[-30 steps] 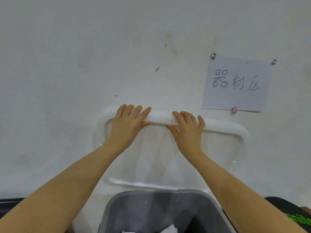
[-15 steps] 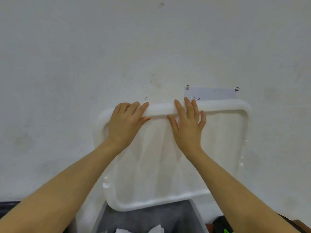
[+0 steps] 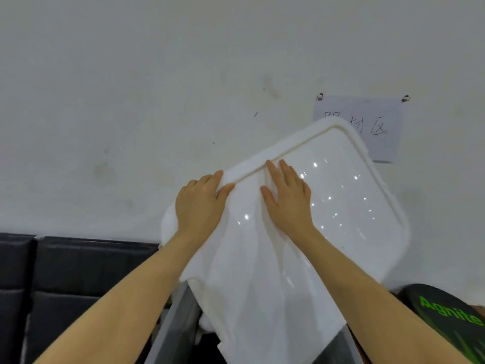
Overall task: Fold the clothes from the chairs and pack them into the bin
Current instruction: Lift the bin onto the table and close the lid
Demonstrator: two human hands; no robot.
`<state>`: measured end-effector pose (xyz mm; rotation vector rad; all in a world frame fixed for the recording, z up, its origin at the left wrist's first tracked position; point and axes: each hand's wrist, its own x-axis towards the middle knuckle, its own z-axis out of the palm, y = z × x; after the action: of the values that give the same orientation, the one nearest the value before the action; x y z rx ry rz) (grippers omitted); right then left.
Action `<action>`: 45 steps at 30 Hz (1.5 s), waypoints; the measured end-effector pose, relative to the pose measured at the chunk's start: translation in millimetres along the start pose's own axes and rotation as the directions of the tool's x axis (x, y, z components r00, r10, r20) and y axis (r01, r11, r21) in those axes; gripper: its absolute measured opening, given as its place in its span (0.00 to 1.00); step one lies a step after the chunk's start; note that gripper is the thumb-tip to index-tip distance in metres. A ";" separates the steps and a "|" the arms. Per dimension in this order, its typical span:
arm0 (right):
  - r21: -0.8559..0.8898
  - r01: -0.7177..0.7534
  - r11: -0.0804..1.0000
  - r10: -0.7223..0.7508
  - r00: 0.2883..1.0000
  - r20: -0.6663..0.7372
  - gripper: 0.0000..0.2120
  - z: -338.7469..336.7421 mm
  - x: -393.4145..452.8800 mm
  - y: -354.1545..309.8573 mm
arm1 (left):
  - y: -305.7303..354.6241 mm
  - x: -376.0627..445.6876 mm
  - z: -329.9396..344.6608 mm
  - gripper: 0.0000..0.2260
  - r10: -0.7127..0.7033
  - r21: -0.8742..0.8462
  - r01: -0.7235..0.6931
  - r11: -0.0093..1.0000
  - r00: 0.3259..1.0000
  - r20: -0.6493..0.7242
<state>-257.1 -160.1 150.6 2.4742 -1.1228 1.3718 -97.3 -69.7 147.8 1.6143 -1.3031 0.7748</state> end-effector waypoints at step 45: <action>-0.060 0.039 0.997 0.004 0.803 0.596 0.18 -14.1 -263.2 -17.9 | -49.8 -223.9 -72.5 0.26 0.133 -0.009 -0.222 0.975 0.551 0.824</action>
<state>-340.4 4.5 -38.4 2.9387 -1.2005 0.5132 -100.6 89.9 -32.3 2.0459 -2.1472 0.1308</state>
